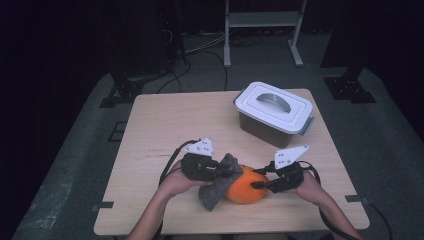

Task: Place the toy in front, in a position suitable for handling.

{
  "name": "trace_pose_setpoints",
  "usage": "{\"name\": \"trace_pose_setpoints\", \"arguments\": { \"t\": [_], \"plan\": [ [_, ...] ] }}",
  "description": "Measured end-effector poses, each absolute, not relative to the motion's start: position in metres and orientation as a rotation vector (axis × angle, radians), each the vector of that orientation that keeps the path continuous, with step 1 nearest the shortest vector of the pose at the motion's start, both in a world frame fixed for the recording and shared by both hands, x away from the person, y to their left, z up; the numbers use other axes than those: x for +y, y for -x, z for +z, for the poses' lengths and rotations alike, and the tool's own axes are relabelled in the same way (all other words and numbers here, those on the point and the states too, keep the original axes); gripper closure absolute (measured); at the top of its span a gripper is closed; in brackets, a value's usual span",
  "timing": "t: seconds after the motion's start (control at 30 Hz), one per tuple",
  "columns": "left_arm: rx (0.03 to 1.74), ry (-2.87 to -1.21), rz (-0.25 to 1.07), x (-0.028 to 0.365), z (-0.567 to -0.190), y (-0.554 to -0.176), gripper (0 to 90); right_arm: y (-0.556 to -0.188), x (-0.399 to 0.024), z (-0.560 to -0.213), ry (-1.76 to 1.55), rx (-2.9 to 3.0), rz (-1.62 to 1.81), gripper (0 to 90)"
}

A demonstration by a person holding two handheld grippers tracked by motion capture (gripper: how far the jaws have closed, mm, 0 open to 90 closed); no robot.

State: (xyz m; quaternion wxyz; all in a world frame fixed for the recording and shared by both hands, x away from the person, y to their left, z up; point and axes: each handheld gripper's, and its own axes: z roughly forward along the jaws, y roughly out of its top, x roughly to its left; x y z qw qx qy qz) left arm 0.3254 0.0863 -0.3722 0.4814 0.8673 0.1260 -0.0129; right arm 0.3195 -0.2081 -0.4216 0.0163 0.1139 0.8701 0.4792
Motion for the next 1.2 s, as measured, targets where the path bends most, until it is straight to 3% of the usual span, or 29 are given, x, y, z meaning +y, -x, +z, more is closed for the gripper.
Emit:
{"name": "trace_pose_setpoints", "arguments": {
  "t": [0.23,0.6,0.83,1.0,1.2],
  "plan": [
    [0.303,-2.126,-0.024,0.074,-0.374,-0.325,77.1,-0.307,-0.209,-0.413,-0.448,2.712,1.380,33.0],
    [0.276,-2.148,-0.024,0.055,-0.369,-0.324,77.1,-0.292,-0.181,-0.397,-0.421,2.658,1.228,20.1],
    [0.286,-2.151,-0.023,0.064,-0.369,-0.326,77.0,-0.299,-0.180,-0.405,-0.375,2.671,1.298,47.4],
    [0.295,-2.144,-0.001,0.080,-0.360,-0.326,77.0,-0.304,-0.175,-0.401,-0.293,2.632,1.409,53.4],
    [0.298,-2.136,0.044,0.103,-0.344,-0.320,77.0,-0.314,-0.152,-0.395,-0.228,2.632,1.535,53.6]
  ]
}}
